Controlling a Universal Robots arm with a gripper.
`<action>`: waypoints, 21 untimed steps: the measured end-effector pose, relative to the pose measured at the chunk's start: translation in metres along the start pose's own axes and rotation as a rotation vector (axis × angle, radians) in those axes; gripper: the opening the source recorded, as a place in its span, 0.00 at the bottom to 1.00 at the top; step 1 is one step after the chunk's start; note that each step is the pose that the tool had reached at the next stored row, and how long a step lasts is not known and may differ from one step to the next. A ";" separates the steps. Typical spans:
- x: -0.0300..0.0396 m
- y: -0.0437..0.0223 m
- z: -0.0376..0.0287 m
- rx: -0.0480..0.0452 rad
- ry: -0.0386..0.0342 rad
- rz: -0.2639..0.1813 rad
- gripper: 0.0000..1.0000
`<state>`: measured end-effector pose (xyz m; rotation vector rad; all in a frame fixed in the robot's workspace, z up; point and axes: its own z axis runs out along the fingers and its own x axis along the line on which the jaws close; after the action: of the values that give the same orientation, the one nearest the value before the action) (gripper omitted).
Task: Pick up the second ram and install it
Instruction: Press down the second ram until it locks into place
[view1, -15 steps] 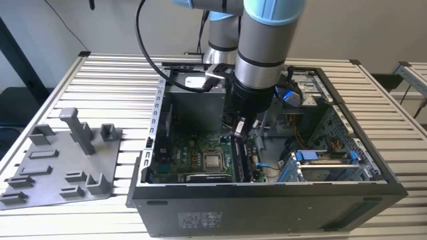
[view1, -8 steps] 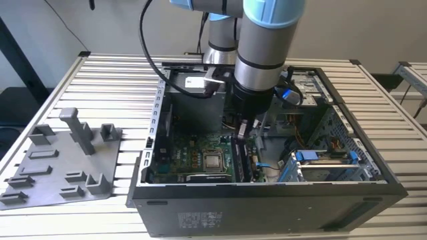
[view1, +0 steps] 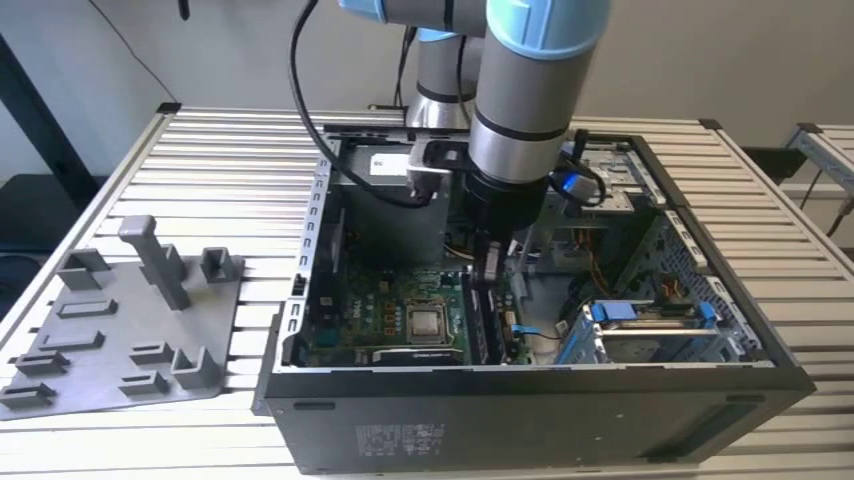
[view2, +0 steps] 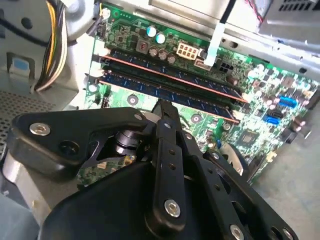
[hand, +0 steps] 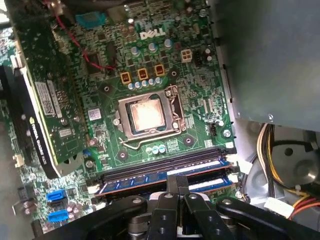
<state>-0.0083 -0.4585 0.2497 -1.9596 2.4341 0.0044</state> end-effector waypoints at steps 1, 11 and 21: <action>0.0000 0.0000 0.0002 -0.0003 -0.0002 -0.018 0.11; 0.0000 0.0000 0.0012 -0.0009 -0.0019 -0.193 0.11; 0.0002 0.0001 0.0113 -0.0006 -0.0019 -0.182 0.11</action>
<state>-0.0082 -0.4585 0.2385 -2.1717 2.2450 0.0047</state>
